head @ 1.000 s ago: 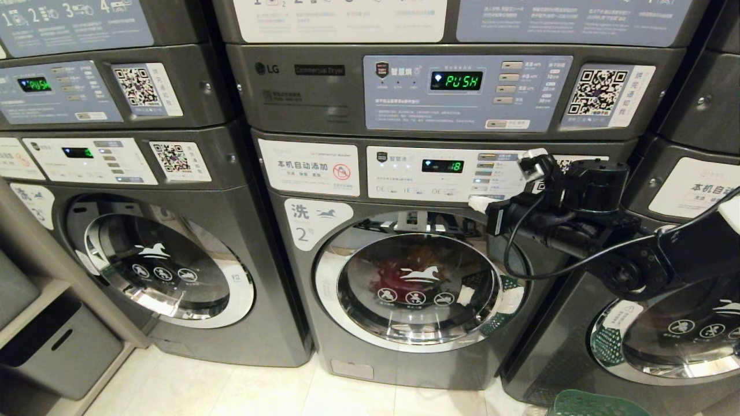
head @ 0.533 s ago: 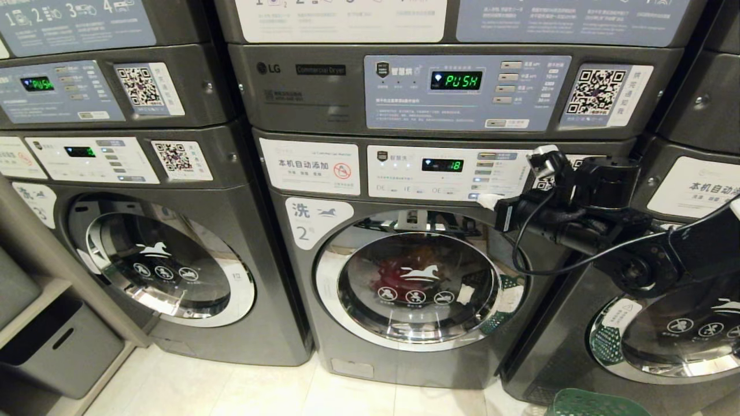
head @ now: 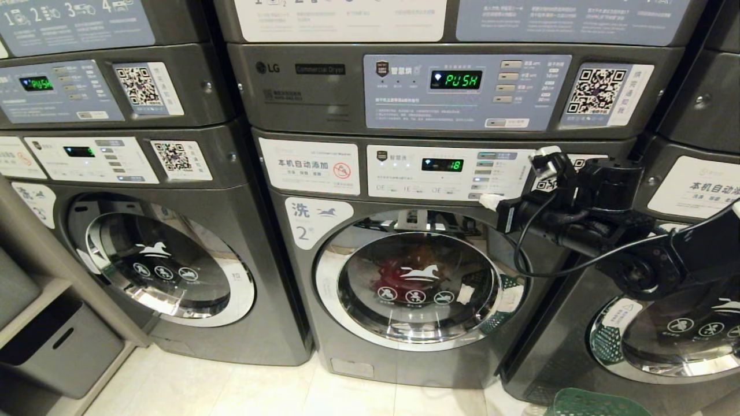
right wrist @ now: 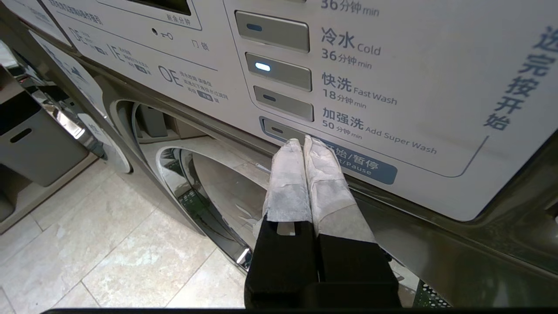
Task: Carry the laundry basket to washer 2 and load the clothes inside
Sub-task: Press the washing machine switch
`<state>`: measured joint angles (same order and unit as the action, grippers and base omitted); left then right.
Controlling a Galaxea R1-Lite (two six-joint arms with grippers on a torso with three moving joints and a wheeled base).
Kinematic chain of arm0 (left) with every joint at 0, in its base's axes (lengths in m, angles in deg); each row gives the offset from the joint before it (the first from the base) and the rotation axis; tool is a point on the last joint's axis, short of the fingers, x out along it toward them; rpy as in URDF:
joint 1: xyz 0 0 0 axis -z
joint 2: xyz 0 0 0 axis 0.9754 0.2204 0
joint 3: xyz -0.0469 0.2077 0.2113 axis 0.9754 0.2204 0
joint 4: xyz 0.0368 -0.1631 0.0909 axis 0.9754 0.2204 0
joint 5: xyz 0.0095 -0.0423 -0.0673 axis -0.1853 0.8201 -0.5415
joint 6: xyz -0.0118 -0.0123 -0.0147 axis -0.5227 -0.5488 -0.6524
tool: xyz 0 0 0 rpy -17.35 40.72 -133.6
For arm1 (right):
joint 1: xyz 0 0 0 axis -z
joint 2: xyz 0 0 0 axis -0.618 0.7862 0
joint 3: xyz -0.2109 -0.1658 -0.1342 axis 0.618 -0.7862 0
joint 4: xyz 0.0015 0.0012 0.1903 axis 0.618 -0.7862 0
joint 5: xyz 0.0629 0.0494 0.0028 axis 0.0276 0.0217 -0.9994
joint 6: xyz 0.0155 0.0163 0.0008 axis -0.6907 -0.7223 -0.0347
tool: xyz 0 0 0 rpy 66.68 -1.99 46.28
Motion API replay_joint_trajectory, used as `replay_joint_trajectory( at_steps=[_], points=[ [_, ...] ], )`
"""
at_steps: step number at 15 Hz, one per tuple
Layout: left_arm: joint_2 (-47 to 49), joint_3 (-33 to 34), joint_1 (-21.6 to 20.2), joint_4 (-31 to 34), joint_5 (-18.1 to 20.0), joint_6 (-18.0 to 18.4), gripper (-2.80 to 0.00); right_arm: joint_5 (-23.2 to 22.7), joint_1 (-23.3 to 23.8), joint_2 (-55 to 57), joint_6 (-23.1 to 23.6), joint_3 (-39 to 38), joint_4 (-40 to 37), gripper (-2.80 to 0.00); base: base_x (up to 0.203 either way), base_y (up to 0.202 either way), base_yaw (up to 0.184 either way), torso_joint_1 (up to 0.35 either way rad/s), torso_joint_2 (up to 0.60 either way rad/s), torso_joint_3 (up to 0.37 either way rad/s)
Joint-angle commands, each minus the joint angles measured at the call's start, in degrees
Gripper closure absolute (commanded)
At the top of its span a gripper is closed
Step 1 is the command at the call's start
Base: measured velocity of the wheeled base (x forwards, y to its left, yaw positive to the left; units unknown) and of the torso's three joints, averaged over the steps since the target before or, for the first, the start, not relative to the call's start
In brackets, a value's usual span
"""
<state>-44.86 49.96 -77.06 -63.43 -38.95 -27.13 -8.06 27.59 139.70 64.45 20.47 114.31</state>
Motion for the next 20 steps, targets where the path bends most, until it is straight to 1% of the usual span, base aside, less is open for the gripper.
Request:
replay_joint_trajectory(
  at_steps=[1, 13, 17, 20],
  points=[
    [0.0, 0.4, 0.0, 0.0, 0.0, 0.0, 0.0, -0.3, -0.5, 0.5, -0.1, 0.8, 0.3, 0.0, 0.0, 0.0, 0.0, 0.0, 0.0, 0.0],
    [0.0, 0.4, 0.0, 0.0, 0.0, 0.0, 0.0, 0.0, -1.6, 3.5, -0.3, 3.8, 0.3, 0.0, 0.0, 0.0, 0.0, 0.0, 0.0, 0.0],
    [0.0, 0.4, 0.0, 0.0, 0.0, 0.0, 0.0, 0.1, -1.0, 2.9, -0.5, 2.7, 0.3, 0.0, 0.0, 0.0, 0.0, 0.0, 0.0, 0.0],
    [0.0, 0.4, 0.1, 0.0, 0.0, 0.0, 0.0, -0.4, -1.1, -1.7, -0.6, -0.5, 0.2, 0.0, 0.0, 0.0, 0.0, 0.0, 0.0, 0.0]
  ],
)
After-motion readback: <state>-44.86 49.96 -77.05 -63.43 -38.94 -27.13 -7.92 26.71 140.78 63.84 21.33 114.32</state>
